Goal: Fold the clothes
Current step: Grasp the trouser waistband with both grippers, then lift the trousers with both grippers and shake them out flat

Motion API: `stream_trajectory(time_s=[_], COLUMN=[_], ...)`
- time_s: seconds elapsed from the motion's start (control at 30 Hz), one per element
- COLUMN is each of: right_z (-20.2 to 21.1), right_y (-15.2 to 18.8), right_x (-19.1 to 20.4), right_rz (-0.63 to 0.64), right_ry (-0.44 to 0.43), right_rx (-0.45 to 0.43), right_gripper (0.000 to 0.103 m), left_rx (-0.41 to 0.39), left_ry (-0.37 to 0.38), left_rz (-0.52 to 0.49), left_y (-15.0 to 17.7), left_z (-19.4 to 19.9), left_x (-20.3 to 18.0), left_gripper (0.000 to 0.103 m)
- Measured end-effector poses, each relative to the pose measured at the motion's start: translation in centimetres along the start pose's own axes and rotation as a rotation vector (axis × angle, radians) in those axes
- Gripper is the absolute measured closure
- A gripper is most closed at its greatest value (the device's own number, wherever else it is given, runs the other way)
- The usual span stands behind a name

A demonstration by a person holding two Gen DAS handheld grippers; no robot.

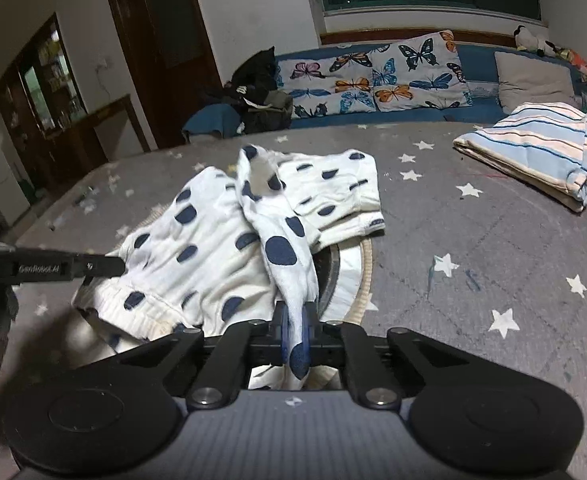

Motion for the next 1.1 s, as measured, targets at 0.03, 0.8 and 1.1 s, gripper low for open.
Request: stream_trajectory(time_s=[0.03,0.8,1.1], right_z=[0.5,14.6,13.8], right_y=[-0.1,9.3,3.8], right_x=[0.1,5.3,3.8], right_rz=[-0.009,0.165,0.196], right_ry=[-0.013,-0.216,-0.14], right_rx=[-0.002,0.293,0.173], right_gripper=[0.098,0.092,0.083], left_rx=[-0.007,0.147,0.073], left_ry=[0.007,0.149,0.105], left_rz=[0.006,-0.121,-0.166], left_y=[0.0,8.6,4.9], left_z=[0.8,14.9,12.8], left_x=[0.0,-1.6,-1.3], left_gripper=[0.098,0.093,0.062])
Point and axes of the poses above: each gripper's, at about its wrist camera, not at the fingertips, and z roughly against the way its jaws point, x to its left, y to its underside, the point moved 9 cm from there along -z, roughly the way its jaws point, and after that the axes turned 4 degrees about -z, right-handed, at the moved point
